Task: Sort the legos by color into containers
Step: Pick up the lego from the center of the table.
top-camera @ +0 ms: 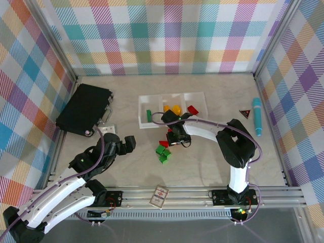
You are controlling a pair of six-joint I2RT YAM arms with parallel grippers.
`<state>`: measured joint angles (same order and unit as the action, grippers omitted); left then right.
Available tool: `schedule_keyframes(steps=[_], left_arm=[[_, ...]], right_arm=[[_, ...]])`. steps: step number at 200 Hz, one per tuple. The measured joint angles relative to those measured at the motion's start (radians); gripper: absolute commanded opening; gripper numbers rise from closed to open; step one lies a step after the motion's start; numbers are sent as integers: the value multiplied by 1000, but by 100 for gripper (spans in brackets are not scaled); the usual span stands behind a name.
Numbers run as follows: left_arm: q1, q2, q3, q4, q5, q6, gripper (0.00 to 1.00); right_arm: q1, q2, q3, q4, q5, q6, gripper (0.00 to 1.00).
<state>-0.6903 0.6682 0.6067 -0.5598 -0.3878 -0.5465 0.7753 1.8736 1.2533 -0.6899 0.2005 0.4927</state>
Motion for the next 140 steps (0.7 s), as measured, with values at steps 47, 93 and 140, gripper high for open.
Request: schedule_keyframes(steps=[47,93,140], left_arm=[[0,0,-6,-11,0,-11,100],[0,10,-14,-12,0,-12,100],[0,25,-14,-11,1,-12,100]], right_arm=[[-35,8,17,13,-18,-15,56],[-36,9,18,16,-26,-23,51],[-36,7,19,15,-26,-37,42]])
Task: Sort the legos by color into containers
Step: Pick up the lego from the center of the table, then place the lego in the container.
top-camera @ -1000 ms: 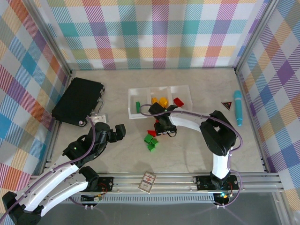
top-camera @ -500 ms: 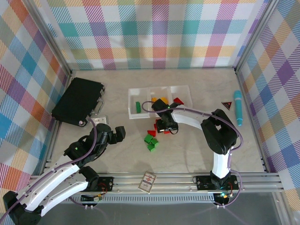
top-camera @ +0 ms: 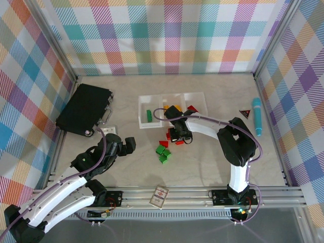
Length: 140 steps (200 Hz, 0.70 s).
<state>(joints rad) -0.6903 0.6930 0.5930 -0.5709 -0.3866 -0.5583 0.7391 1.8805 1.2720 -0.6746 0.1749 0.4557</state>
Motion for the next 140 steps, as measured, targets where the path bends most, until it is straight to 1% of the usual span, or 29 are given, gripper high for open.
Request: schedule_keyframes(steps=[42,88,110,140], left_arm=[[0,26,0,0,3,0,100],[0,32,13,0,4,0,100],[0,30,14,0,6,-3,100],[0,30,24,-1,11,-3,100]], right_arm=[[0,-20,1,-26,8,-8,38],[-21,-129,74,-79,35,-53,38],[-74,-165,151,-87,35,-92,38],[-202,-162,249,-89,23,-153,38]])
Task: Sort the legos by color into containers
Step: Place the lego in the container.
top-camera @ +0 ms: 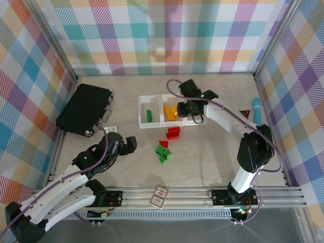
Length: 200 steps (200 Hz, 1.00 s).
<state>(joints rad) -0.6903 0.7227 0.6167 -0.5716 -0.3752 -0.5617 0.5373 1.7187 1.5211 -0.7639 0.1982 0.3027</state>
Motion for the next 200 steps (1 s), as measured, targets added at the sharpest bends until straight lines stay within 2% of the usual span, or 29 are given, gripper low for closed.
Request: schedule_keyframes(steps=[42,95,126,156,175,200], left_arm=[[0,0,11,-3,11,-21,100],[0,25,11,-2,53,-82,100],[0,86,11,-2,84,-108,100],[-2,133,11,-2,105,-132,98],[-20,151,11,1,105,-151,97],[-74,179,11,12,105,-172,97]], right_arm=[[-149,122,158,3,-53,-72,39],[-207,300,211,-2,-127,-122,41],[-218,333,224,-6,-164,-136,48],[-218,334,253,-17,-181,-153,65],[-218,334,259,-17,-191,-163,69],[-219,333,259,-25,-198,-163,71]])
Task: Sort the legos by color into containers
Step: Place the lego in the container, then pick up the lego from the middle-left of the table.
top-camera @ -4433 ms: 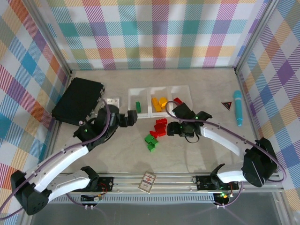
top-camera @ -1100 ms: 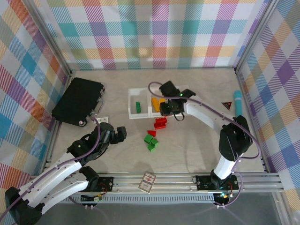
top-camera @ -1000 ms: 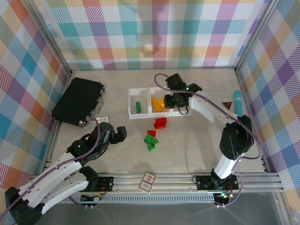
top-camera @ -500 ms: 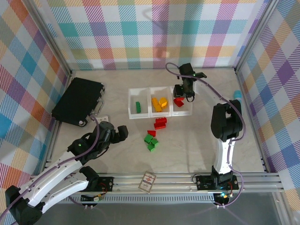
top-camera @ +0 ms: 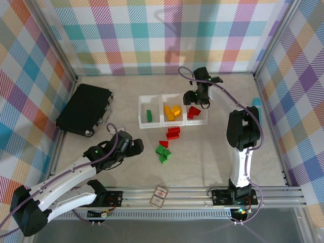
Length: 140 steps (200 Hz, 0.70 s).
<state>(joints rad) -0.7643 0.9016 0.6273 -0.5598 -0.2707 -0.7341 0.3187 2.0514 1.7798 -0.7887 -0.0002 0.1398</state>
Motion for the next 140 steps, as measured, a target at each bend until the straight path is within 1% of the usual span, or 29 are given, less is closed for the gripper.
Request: schedule_keyframes(steps=[14,30,61,82,99,120,140], left_arm=[[-28,25,0,13,-3,-15,97],[-61,55,0,16,-11,-37,97],[-129,122,6,12,-36,-104,97],[-154,187,38,13,-55,-164,96],[-171,246,77,14,-62,-194,95],[-184,341,144,16,-60,-182,93],[-185,455,239,11,-44,-100,90]], right_arm=[[0,-11,-8,-2,-9,0,71],[0,-58,-61,3,-24,2,71],[0,-238,-228,25,-74,27,71],[0,-360,-355,67,-118,57,70],[0,-426,-456,101,-151,79,70],[0,-470,-570,129,-182,99,70],[0,-492,-651,146,-196,111,70]])
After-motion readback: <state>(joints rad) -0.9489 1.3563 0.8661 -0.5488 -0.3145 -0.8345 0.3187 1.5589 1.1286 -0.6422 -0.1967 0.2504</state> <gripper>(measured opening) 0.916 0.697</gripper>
